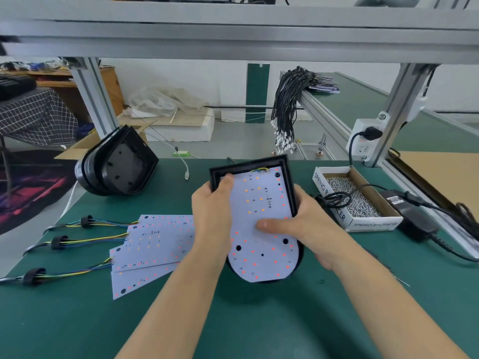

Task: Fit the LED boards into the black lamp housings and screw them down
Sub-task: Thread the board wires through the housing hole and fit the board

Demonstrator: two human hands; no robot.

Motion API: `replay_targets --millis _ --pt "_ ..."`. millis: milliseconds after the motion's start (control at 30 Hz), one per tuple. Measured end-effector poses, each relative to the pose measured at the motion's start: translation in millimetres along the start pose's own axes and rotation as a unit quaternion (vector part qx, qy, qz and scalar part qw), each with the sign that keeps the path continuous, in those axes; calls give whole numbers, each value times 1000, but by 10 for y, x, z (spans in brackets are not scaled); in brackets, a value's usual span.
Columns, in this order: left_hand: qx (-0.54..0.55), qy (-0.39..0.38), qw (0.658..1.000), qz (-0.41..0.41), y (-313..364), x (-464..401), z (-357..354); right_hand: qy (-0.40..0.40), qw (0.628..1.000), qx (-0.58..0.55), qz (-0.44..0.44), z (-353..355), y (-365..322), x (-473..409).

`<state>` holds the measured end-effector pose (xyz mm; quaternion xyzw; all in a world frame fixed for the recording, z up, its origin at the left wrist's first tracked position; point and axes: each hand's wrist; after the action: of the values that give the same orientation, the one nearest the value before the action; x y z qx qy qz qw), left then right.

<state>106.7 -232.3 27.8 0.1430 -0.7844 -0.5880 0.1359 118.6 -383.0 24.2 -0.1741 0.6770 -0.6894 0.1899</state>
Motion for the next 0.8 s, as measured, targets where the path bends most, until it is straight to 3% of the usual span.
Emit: replay_targets --millis 167,300,367,500,567,800 --pt "-31 -196 980 8 4 37 137 101 992 64 30 29 130 -5" --pt "-10 -279 960 5 -117 75 261 156 982 89 59 22 146 -62" --pt "4 -262 965 -14 -162 97 271 140 985 79 55 22 126 -87" --pt "26 -157 986 -46 -221 96 258 0 1000 30 8 44 121 -44" --pt "49 -133 989 -40 -241 92 265 -16 998 53 -21 36 146 -1" --pt "26 -246 969 -25 -277 103 342 66 994 73 47 -21 272 32"
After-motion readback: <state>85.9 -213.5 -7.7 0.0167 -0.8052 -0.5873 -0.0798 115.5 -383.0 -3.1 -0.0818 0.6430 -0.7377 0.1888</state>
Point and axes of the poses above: each hand's wrist, its own x-axis away from the middle knuckle, its own z-axis out of the back of the hand, y = z × x, and after that the axes turned 9 degrees about -y, right-handed
